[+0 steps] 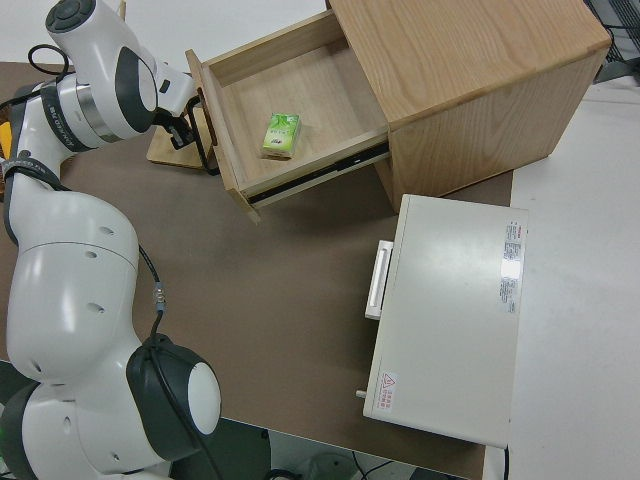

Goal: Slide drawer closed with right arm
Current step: 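Push the wooden drawer away from the robot with the right arm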

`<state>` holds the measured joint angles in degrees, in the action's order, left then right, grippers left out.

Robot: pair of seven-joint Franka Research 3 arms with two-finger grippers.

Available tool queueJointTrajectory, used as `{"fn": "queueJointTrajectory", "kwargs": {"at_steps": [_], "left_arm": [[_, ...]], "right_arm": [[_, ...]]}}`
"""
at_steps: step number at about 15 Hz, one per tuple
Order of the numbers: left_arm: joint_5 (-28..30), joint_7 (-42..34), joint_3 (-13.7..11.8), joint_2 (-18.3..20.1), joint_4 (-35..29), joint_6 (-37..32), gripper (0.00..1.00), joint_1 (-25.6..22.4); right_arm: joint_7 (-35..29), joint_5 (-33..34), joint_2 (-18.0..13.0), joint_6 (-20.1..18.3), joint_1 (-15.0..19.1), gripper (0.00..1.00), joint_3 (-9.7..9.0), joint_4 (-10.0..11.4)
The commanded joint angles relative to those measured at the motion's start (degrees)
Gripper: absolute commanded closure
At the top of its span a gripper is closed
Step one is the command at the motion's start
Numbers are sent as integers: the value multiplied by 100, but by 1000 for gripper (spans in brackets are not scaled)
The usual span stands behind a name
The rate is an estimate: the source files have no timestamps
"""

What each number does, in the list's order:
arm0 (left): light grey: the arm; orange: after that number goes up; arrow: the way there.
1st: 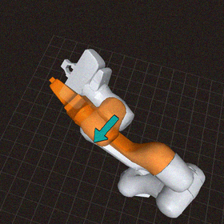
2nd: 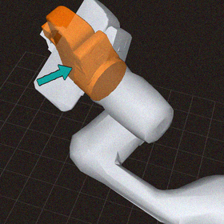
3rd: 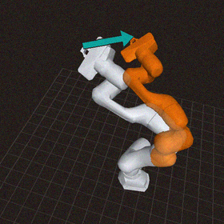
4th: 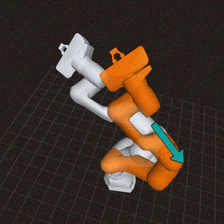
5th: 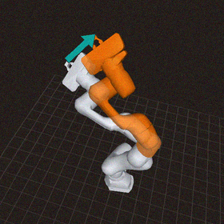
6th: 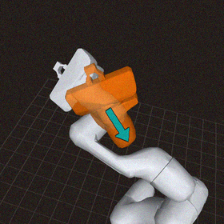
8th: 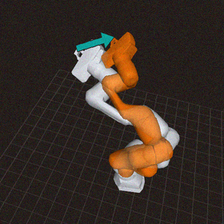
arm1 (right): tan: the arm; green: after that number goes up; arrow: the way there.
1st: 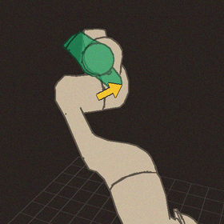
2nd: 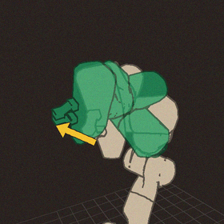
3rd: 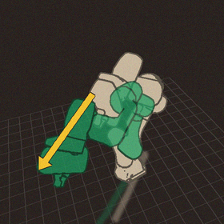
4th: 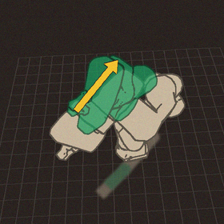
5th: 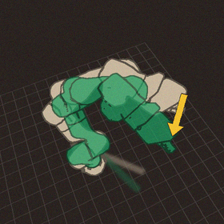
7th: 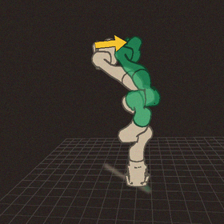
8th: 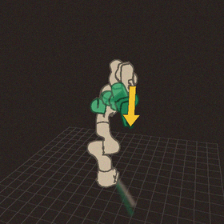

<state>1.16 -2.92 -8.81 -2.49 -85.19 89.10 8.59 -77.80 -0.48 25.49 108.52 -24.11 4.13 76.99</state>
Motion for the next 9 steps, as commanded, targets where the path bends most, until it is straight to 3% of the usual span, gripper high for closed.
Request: {"fn": "queueJointTrajectory", "kwargs": {"at_steps": [1,9], "left_arm": [[-72,-42,-95,-76,125,2,5,99],[-72,-42,-95,-76,117,2,5,99]], "right_arm": [[141,136,114,196,134,1000,-8,-114],[651,145,149,398,214,1000,159,-122]]}}
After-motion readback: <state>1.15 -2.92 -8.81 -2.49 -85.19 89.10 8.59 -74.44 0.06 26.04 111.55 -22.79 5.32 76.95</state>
